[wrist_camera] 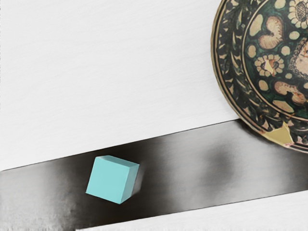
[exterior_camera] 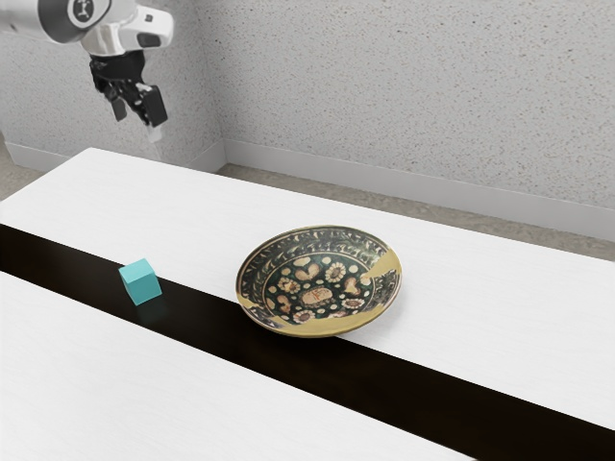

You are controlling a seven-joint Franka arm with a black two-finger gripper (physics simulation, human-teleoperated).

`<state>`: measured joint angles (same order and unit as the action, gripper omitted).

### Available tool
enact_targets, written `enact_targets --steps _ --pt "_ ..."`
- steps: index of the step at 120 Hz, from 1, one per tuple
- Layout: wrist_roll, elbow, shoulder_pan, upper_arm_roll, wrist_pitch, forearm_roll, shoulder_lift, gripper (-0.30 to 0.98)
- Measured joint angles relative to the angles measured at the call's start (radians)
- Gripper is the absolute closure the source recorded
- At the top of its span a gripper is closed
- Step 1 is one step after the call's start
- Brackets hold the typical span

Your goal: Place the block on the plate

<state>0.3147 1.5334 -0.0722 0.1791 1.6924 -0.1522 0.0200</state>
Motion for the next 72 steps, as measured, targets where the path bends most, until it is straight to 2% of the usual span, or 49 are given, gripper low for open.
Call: enact_targets --steps 12,24,51,72 --pt "-0.006 0.011 -0.001 0.005 -0.013 -0.01 0.0 0.0" --pt "0.005 0.114 -0.03 0.033 0.014 -0.007 0.003 0.0" --pt "0.08 0.384 -0.126 0.14 0.179 0.011 -0.007 0.0" --pt "0.16 0.492 -0.09 0.151 0.318 0.043 0.006 0.0"
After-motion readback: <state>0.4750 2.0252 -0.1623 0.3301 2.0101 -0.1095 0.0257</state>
